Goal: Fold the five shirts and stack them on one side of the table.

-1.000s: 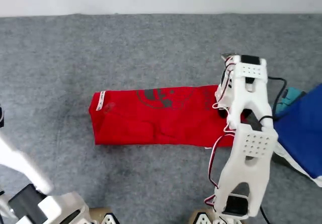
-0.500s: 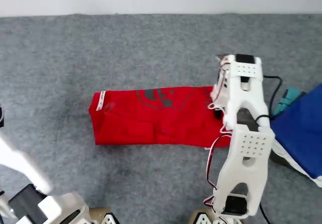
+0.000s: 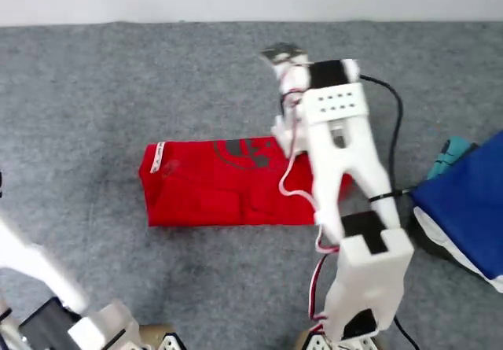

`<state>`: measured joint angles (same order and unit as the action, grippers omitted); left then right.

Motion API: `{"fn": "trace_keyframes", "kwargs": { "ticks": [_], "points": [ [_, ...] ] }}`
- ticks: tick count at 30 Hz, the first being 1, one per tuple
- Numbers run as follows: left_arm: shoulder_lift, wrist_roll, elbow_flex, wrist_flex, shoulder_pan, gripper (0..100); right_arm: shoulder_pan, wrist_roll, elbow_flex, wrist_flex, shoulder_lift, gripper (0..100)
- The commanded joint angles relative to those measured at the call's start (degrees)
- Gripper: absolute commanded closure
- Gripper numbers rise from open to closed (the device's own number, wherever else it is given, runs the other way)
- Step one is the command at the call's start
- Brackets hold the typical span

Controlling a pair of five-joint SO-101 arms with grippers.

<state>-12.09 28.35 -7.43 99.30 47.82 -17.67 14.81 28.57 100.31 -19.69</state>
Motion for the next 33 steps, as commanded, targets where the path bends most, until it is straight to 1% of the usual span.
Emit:
{"fn": "trace_keyframes", "kwargs": {
  "ticks": [1,4,10,14,21,27,33],
  "points": [
    [-2.6,0.4,-0.2,1.1,-0.3,98,-6.2,0.0,0.5,2.0,5.5,98.8],
    [-2.6,0.4,-0.2,1.1,-0.3,98,-11.0,-1.4,0.6,1.1,5.5,98.8],
    [-2.4,0.2,-0.1,1.1,-0.3,98,-18.6,-1.8,0.6,-5.1,5.2,98.8],
    [-2.4,0.2,-0.1,1.1,-0.3,98,-21.6,-1.5,0.6,-8.7,1.5,98.8],
    [-2.6,0.2,0.8,1.1,-0.3,98,-24.4,-1.4,1.0,-14.3,-5.3,98.8],
    [-2.8,0.4,5.1,-0.5,0.1,98,-26.5,-1.4,10.9,-14.5,-10.9,98.8],
    [-2.8,0.4,5.7,-0.6,-0.2,98,-27.6,-1.4,23.9,-13.7,-19.3,98.8]
  ]
}}
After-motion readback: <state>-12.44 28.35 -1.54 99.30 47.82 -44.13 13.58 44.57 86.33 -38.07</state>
